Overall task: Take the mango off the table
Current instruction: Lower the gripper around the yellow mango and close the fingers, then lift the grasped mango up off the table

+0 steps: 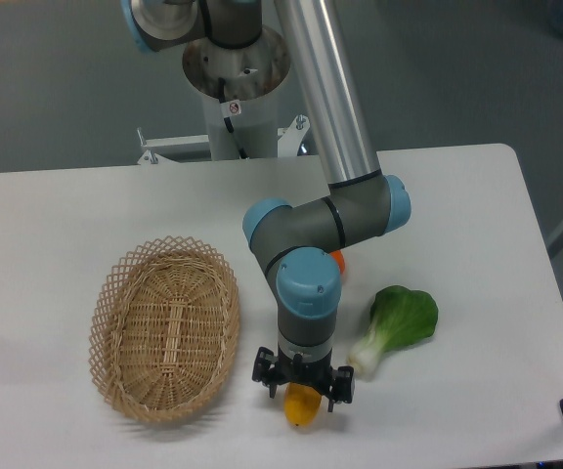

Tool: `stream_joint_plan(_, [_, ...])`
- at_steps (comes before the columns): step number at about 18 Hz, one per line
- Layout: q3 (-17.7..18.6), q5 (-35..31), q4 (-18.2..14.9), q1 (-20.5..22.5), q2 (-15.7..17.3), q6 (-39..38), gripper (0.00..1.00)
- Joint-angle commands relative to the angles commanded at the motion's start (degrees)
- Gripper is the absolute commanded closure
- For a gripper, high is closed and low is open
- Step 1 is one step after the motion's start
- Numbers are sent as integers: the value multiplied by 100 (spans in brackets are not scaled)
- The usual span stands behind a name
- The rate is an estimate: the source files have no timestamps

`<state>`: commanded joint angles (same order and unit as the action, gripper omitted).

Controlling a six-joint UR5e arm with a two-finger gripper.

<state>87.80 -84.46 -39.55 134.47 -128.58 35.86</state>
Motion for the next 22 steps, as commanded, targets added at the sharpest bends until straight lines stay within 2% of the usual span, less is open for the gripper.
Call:
stream_joint_plan(5, [9,-237,9,-17,26,-17,43])
stream_joint_plan(15, [-44,-501,26,-26,237,88,49])
stream_joint_plan(22, [-9,-448,-70,211,966,894,49])
